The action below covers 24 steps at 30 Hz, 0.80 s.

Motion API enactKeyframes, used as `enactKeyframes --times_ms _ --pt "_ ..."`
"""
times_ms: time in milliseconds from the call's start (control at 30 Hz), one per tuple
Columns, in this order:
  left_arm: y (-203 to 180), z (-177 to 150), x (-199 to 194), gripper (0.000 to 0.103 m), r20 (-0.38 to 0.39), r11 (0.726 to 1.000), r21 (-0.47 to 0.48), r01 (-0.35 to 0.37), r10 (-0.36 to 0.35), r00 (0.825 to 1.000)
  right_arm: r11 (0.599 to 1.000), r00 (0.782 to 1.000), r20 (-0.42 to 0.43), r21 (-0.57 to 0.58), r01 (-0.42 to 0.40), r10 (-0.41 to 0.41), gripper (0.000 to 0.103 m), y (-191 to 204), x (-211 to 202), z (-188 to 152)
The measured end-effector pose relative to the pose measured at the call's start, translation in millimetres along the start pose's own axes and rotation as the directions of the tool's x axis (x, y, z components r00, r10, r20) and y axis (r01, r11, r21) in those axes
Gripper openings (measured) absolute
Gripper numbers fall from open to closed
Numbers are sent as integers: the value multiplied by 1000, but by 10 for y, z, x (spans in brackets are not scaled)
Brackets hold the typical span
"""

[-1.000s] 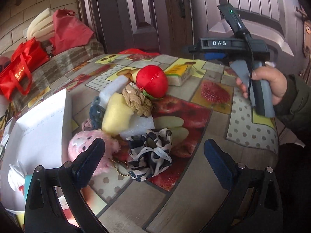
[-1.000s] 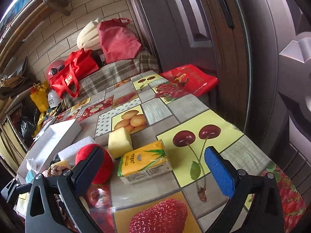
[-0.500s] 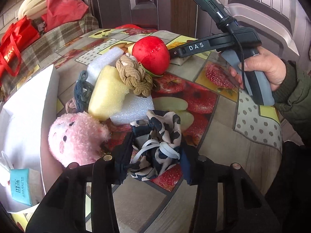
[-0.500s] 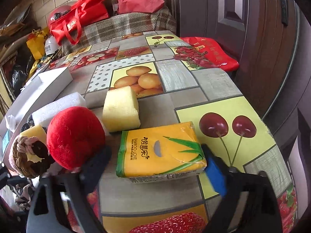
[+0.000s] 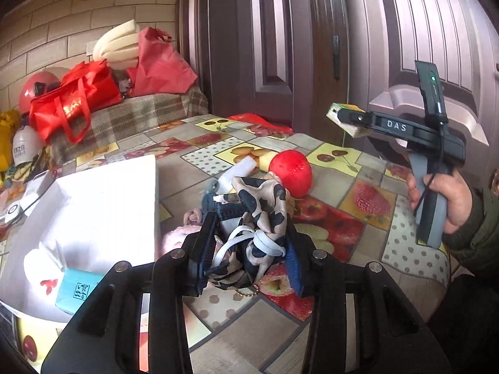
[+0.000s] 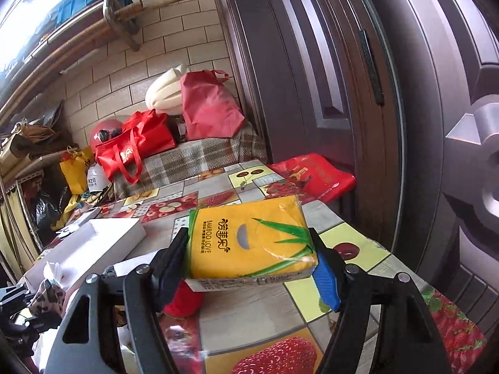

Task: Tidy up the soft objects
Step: 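Carry the scrunchie and tissue pack into the white box and open both grippers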

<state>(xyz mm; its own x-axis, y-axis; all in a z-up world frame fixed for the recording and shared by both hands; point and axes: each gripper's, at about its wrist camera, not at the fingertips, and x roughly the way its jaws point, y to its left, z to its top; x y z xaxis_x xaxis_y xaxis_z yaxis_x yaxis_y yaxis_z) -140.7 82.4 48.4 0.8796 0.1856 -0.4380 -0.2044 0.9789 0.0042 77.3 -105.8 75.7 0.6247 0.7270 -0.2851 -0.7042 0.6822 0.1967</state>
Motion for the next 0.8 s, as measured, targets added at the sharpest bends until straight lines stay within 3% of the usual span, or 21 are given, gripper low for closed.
enactKeyframes --times_ms 433,800 --pt "591 -51 -157 39 45 982 -110 -156 161 986 986 992 -43 -117 -120 116 72 613 112 -106" --pt "1302 -188 -354 39 34 915 -243 -323 341 940 949 971 -101 -214 -233 216 72 1093 199 -247"
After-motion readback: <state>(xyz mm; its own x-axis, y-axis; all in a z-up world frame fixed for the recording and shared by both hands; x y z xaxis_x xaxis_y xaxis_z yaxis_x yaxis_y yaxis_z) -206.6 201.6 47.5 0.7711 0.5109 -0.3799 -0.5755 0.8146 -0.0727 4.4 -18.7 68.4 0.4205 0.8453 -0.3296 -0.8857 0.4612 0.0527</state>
